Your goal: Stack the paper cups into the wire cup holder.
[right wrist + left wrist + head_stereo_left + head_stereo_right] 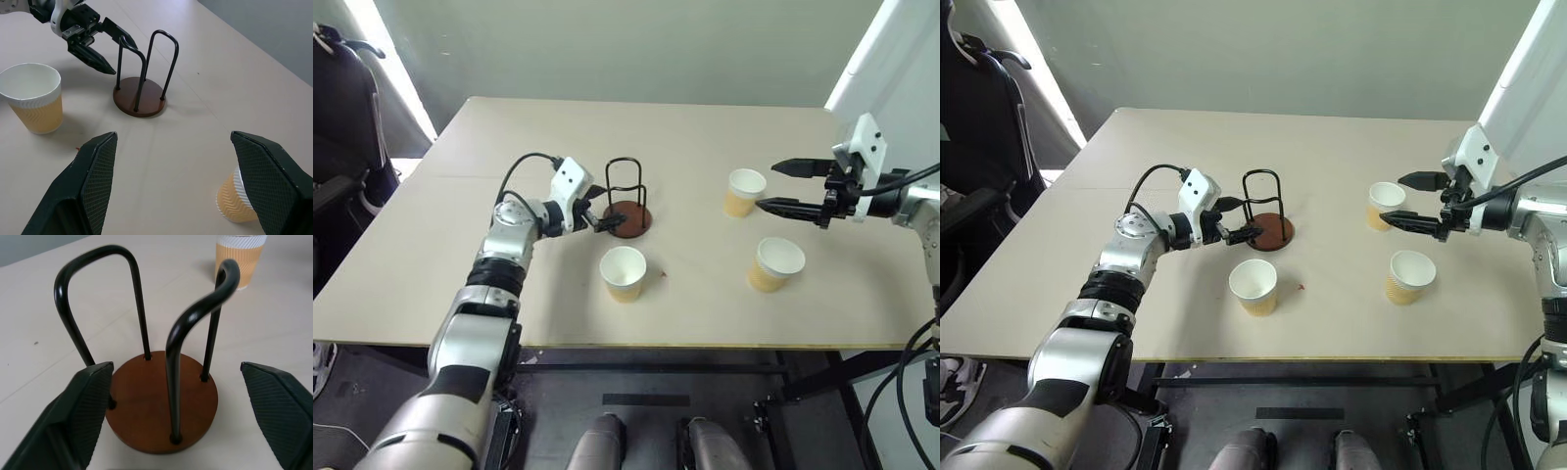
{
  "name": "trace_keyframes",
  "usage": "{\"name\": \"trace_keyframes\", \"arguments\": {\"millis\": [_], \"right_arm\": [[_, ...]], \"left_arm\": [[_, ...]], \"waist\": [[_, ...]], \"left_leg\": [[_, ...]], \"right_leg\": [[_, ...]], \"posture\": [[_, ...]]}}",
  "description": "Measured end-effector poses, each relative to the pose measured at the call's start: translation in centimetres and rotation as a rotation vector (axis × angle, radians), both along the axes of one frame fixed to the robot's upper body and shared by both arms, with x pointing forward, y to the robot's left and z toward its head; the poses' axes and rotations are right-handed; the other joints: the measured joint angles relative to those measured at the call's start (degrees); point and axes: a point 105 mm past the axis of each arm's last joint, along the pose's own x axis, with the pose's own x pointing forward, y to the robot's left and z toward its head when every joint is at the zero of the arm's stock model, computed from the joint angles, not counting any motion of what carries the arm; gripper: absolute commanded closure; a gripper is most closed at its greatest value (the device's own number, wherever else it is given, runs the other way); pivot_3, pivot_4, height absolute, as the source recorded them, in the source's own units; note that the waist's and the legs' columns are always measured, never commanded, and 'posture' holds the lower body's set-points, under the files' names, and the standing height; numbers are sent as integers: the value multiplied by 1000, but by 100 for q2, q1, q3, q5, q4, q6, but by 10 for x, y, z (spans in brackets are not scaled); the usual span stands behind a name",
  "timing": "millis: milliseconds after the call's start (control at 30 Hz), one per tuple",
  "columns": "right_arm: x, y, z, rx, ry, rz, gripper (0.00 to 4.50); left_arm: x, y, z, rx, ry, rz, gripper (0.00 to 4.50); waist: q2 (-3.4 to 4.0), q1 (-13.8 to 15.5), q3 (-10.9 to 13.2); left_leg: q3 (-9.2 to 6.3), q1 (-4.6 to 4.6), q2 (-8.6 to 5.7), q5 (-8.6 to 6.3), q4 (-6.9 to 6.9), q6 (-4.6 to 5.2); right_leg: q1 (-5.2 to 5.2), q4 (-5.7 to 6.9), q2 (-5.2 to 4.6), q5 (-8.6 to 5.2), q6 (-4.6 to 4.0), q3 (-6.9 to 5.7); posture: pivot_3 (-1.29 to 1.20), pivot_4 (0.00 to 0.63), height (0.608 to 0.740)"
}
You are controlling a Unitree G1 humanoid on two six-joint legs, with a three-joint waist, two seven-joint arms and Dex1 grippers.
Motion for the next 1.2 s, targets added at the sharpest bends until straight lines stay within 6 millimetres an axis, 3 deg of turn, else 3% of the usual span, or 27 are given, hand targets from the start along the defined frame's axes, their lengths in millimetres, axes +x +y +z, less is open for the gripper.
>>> {"name": "trace_keyframes", "arguments": {"millis": [300,800,1000,1200], "right_arm": [[-1,2,2,3,-12,-1,730],[-1,1,-1,10,-6,-11,730],[-2,-1,1,2,-9,-16,730],[-4,-3,3,-3,-5,-19,730]], "left_arm": [[1,-2,-11,12,22,2,4334],[3,-6,-5,-2,5,-2,4425],[2,-34,18,-65,-44,-71,4425],[-19,-79,47,-75,-90,-267,4425]], "waist": [[0,-3,0],[0,8,0],[0,22,0],[0,17,0]], "left_leg": [[1,0,0,1,1,0],[2,-2,-1,2,4,2],[4,-7,-2,2,7,3],[9,-11,-1,2,9,2]], "right_leg": [[0,-1,0,0,3,0],[2,-2,0,0,7,0],[2,-5,0,1,10,0],[1,-7,0,0,15,0]], "posture": [[0,150,740],[0,150,740],[0,150,740],[0,150,740]]}}
